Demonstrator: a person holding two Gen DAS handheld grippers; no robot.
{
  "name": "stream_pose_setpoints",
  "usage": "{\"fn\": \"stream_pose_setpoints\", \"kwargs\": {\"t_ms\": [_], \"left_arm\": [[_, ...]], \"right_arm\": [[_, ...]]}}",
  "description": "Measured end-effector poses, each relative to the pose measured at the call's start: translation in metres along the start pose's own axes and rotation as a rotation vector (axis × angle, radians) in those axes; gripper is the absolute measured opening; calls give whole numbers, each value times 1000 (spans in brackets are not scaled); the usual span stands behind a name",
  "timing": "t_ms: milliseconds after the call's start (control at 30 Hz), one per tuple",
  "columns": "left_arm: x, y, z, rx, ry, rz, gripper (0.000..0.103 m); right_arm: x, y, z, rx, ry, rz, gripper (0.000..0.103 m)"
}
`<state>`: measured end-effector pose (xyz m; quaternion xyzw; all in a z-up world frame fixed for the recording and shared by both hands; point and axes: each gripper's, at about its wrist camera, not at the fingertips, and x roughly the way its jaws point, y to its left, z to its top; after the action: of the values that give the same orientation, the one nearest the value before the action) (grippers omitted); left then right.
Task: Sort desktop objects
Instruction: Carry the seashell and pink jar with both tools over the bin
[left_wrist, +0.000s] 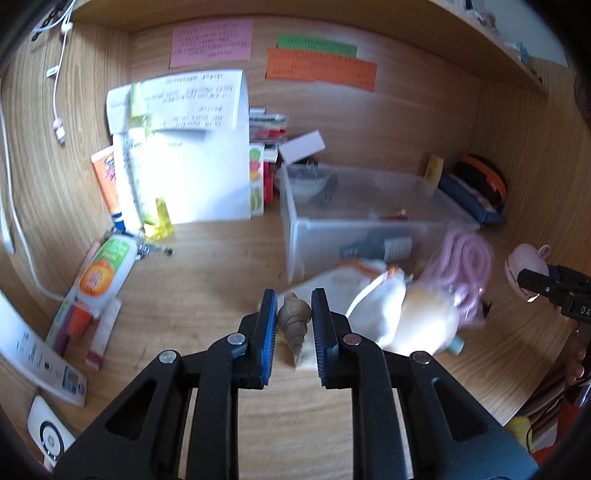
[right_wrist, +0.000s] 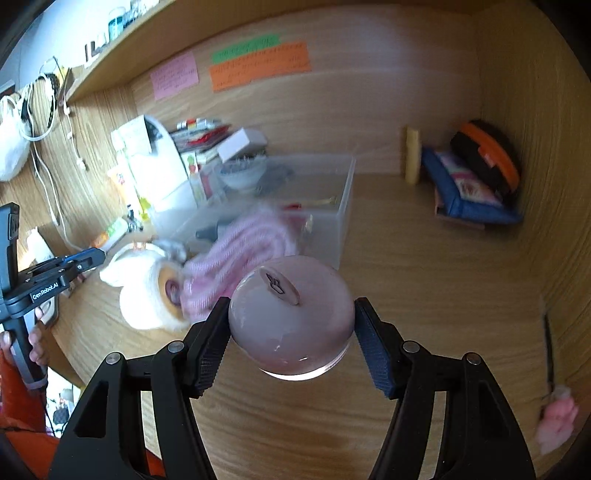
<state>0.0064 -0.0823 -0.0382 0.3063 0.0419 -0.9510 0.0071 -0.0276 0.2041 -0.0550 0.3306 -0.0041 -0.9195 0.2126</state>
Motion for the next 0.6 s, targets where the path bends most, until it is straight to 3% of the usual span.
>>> {"fn": "stream_pose_setpoints", "kwargs": {"t_ms": [300,600], "left_arm": [[6,-13,40,1,-89,-69,18],[27,-23,81,33,-106,-108,18]], "right_arm": [[2,-7,35,-17,-63,-21,62],[18,-8,74,-34,-99,31,62]]}}
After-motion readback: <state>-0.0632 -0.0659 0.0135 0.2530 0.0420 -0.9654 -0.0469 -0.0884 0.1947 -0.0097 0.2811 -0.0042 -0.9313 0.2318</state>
